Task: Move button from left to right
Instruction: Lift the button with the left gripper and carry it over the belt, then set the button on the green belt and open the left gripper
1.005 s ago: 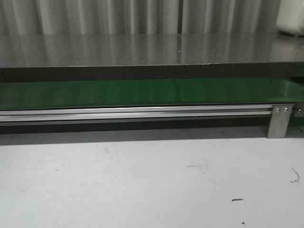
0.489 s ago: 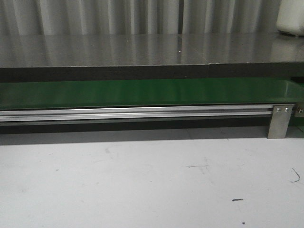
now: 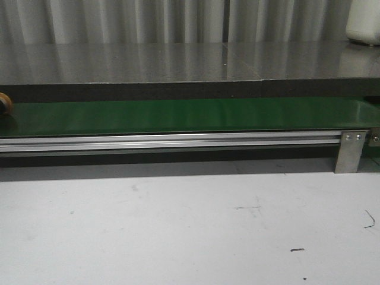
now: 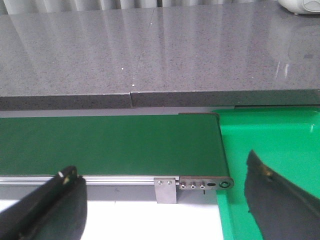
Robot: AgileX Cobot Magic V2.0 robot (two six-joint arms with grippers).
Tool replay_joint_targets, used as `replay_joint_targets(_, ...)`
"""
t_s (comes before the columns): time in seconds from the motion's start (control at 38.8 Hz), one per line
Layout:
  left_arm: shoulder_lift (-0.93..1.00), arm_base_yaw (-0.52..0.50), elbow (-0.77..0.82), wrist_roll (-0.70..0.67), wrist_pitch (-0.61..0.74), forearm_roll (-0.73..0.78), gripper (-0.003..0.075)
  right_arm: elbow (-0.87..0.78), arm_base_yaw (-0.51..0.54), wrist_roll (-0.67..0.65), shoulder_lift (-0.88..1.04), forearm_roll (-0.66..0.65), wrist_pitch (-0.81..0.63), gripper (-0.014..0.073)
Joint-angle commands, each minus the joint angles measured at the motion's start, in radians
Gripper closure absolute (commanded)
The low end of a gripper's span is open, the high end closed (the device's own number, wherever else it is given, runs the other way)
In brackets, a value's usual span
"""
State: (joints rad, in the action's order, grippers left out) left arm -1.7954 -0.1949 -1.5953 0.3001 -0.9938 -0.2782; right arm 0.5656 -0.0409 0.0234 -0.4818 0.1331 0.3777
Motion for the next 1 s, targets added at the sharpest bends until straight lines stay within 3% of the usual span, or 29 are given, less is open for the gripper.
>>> replay_joint_targets(0.0, 0.070, 0.005, -0.032, 0.014, 0.011, -0.030, 0.0739, 0.033, 0.002, 0.003, -0.008, 0.002, -0.082, -0.0061)
replay_joint_targets(0.18, 0.168, 0.067, 0.069, 0.031, 0.055, -0.024, 0.0741, 0.033, 0.002, 0.003, -0.008, 0.002, -0.082, -0.0061)
replay_joint_targets(0.39, 0.377, 0.132, 0.324, 0.001, 0.297, -0.009, 0.0741, 0.033, 0.002, 0.003, -0.008, 0.002, -0.082, -0.0061)
replay_joint_targets(0.67, 0.761, 0.147, 0.719, 0.001, 0.596, -0.009, 0.0741, 0.033, 0.002, 0.003, -0.008, 0.002, -0.082, -0.0061)
replay_joint_targets(0.98, 1.149, 0.147, 1.024, 0.001, 0.687, -0.009, 0.0741, 0.033, 0.002, 0.003, -0.008, 0.002, -0.082, -0.0061)
